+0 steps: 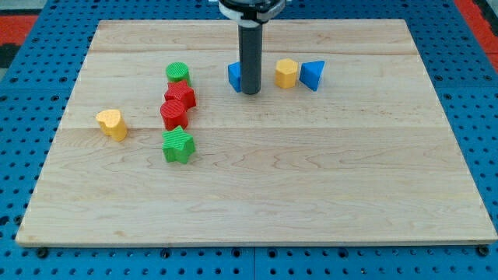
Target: Move the yellow heart above the blue triangle
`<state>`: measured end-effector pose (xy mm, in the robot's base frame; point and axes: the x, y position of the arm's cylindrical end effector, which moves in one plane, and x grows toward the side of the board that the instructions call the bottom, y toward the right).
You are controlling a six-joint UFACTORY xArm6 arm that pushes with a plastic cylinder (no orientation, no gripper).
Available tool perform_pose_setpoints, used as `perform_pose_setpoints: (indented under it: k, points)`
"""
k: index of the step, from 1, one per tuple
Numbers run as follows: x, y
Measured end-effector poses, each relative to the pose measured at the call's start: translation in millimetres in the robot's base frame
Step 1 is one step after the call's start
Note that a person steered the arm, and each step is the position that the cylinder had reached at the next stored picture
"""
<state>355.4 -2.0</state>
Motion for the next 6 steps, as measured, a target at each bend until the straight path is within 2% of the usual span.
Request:
perform_pose_setpoints:
  k: [1, 2, 3, 4, 5, 6]
  points:
    - [29.6, 13.5]
    - [116.4, 32.2]
    - [218.5, -1.8]
    - [229.4, -125.1]
    - [176.2, -192.7]
    - [110.4, -199.8]
